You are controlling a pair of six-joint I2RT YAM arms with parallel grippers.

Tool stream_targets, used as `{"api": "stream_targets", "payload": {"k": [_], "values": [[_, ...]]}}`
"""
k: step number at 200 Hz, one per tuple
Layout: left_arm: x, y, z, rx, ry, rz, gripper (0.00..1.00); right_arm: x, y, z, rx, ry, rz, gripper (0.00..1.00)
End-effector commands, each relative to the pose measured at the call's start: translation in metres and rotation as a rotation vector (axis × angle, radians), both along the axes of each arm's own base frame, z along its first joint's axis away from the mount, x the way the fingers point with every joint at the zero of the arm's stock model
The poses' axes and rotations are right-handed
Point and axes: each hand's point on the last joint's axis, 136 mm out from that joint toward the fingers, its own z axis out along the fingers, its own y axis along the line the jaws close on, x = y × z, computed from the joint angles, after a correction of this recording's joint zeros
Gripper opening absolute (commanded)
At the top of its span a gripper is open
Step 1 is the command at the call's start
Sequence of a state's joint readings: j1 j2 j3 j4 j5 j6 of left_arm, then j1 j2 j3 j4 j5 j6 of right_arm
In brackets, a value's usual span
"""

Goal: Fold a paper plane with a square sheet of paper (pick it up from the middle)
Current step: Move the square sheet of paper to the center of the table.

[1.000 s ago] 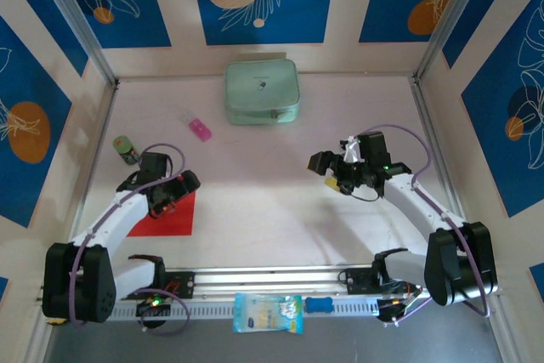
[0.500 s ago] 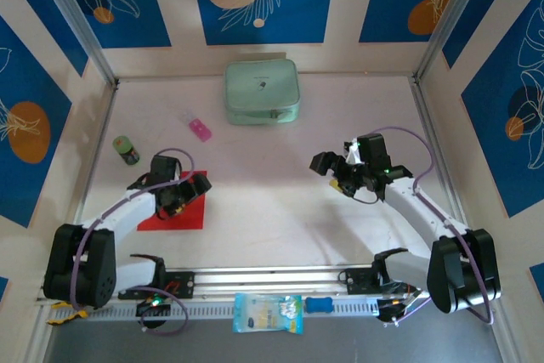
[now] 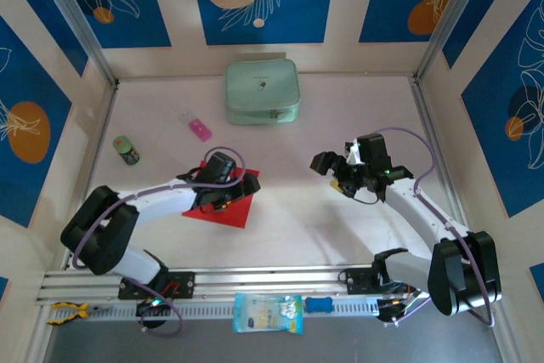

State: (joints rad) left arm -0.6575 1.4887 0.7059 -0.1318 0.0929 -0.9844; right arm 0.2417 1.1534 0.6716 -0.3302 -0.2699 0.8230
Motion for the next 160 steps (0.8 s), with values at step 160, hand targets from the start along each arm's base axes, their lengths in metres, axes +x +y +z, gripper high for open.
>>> {"api": "stream_targets", "payload": {"k": [160], "values": [[-0.032, 0.032, -0.032, -0.043, 0.212, 0.022, 1.00, -0.013, 0.019, -0.009, -0.037, 0.033, 0.011, 0.97]]}}
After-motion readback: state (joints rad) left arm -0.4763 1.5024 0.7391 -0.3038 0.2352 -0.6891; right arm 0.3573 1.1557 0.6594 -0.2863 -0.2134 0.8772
